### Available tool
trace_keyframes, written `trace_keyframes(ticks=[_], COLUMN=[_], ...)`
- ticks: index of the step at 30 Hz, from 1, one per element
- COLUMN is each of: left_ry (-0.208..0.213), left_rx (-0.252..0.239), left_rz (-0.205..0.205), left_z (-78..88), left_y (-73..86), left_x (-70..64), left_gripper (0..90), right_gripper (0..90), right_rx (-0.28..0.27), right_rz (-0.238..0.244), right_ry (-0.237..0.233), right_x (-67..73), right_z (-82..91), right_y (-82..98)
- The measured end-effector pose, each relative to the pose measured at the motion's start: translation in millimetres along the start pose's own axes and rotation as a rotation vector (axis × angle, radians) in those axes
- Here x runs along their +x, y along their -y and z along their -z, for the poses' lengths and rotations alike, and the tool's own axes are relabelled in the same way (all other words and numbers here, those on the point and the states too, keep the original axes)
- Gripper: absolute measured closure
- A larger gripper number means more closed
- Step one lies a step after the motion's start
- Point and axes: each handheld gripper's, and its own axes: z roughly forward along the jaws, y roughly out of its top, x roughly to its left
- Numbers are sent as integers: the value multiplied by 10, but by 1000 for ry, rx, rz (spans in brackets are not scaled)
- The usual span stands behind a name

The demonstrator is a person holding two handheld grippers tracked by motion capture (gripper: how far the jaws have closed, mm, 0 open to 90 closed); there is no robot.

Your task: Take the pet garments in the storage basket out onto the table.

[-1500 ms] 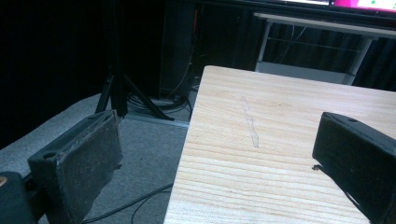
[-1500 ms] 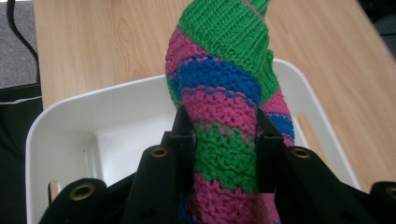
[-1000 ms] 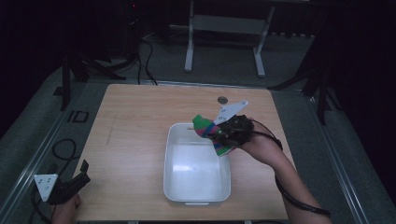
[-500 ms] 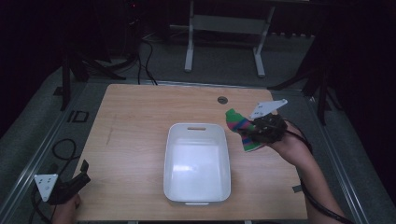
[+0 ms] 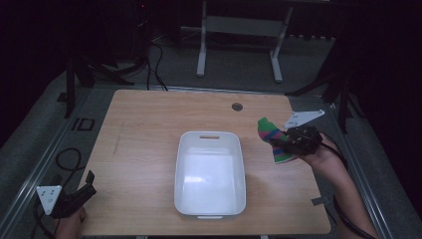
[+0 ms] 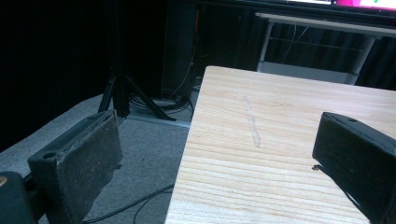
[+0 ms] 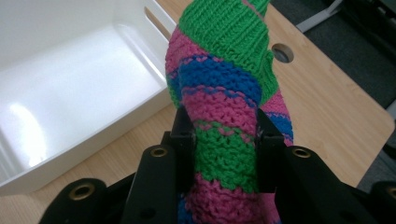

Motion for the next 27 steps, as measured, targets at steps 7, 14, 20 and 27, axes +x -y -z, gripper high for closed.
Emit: trace_keyframes(ticks=[7, 14, 20, 27], left_ry=[1, 2, 2, 3], left_rx=[3, 2, 0, 3], left_rz=[1, 0, 1, 1], left_z=[-1, 0, 0, 0], left_y=[-1, -1, 0, -1], left_x=[3, 2, 2, 4], left_gripper=[18, 18, 18, 18], right_gripper=[683, 683, 682, 681], right_rx=[16, 32, 58, 78], right_rz=[-27, -66, -100, -125], right_ry=[6, -4, 7, 12], right_x=[-36, -87, -144, -169], right_z=[-174, -404, -653, -869], right_y=[140, 307, 420, 501])
